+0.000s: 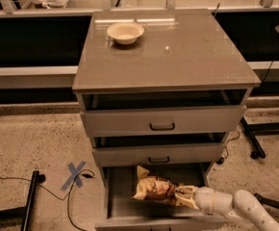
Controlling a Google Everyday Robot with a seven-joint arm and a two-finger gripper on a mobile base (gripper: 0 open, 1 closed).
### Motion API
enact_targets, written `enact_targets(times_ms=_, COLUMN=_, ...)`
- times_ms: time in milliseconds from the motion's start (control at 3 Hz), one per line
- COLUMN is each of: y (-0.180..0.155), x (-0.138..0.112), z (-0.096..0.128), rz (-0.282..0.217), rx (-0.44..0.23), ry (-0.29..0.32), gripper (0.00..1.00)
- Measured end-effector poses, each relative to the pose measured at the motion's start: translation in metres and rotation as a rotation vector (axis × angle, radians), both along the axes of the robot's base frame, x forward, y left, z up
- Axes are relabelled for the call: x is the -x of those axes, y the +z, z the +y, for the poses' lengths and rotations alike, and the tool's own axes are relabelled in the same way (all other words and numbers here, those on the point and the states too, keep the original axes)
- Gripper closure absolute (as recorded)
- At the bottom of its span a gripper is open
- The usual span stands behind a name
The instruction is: Pick brown chip bag from bottom drawer and place on counter
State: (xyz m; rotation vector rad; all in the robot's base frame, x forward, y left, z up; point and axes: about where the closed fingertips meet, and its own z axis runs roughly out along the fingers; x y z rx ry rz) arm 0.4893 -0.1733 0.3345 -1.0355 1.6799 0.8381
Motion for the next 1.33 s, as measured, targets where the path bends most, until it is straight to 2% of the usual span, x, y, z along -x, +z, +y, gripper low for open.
enact_targets(times_ms=333, y=0.038, x=0.027, z=-0.008, rz=-0.143, rx=0.106, ry=0.084, gripper=1.00)
enact_targets(times_ms=667, y=0.104, x=0.050, z=-0.021, rz=-0.311, rx=0.191, ry=0.212, gripper=1.00)
enact_targets(times_ms=1000, y=0.172, x=0.061, z=-0.020, rz=-0.453, rx=0.254, ry=0.334, gripper=1.00)
enact_targets(times_ms=1333, y=0.236, x=0.051, z=-0.015, rz=-0.505, rx=0.273, ry=0.405, gripper=1.00)
